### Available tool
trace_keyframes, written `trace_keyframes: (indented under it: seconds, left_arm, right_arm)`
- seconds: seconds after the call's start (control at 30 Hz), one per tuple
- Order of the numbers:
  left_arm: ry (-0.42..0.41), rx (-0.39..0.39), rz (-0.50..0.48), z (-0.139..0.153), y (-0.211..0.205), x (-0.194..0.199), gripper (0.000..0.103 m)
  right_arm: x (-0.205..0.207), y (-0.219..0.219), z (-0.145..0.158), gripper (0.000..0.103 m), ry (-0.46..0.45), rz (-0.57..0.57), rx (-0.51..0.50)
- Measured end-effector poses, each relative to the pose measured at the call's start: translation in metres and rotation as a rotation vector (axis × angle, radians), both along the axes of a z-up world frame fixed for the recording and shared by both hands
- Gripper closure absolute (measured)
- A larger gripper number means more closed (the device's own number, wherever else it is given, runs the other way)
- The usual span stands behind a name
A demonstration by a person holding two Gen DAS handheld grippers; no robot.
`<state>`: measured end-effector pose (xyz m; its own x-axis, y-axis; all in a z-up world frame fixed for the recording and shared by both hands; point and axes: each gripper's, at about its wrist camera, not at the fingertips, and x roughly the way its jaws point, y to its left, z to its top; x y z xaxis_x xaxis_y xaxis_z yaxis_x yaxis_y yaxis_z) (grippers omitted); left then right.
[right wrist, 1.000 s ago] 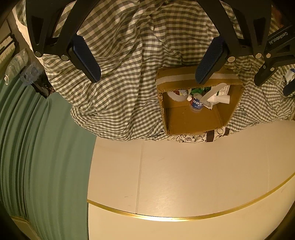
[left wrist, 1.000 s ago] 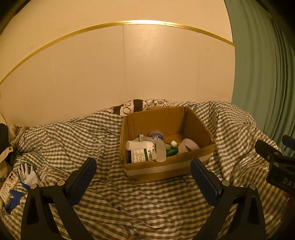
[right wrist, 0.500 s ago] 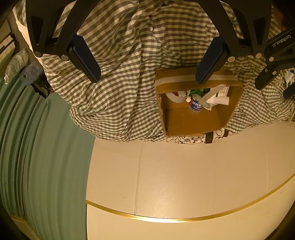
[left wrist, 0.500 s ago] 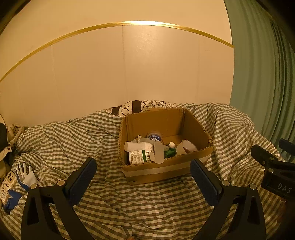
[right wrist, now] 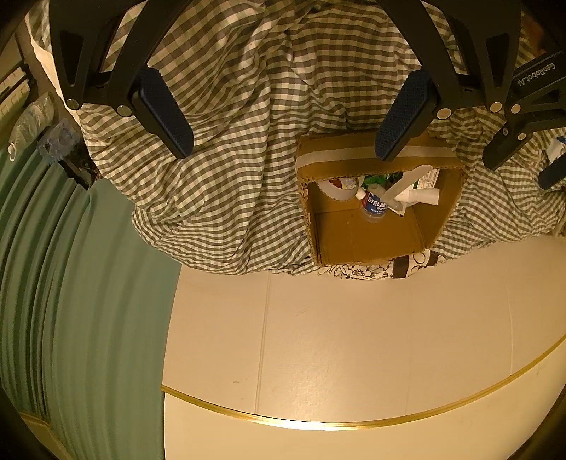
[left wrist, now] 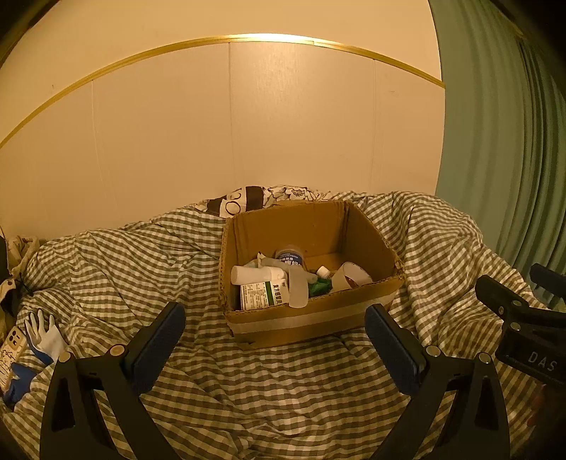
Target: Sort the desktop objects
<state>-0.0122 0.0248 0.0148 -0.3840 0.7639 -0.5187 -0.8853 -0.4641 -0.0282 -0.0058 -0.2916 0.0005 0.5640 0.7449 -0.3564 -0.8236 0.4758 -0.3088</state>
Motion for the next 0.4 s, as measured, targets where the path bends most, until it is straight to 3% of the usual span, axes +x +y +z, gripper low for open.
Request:
trace_keyframes:
  seconds: [0.4]
  left_arm:
    - [0.015,0.017,0.008,0.0010,-0.0069,0.0032,0.000]
  right_arm:
    - [-0.0005,0.0007,-0.0017,0.000,0.001,0.003,-0.005]
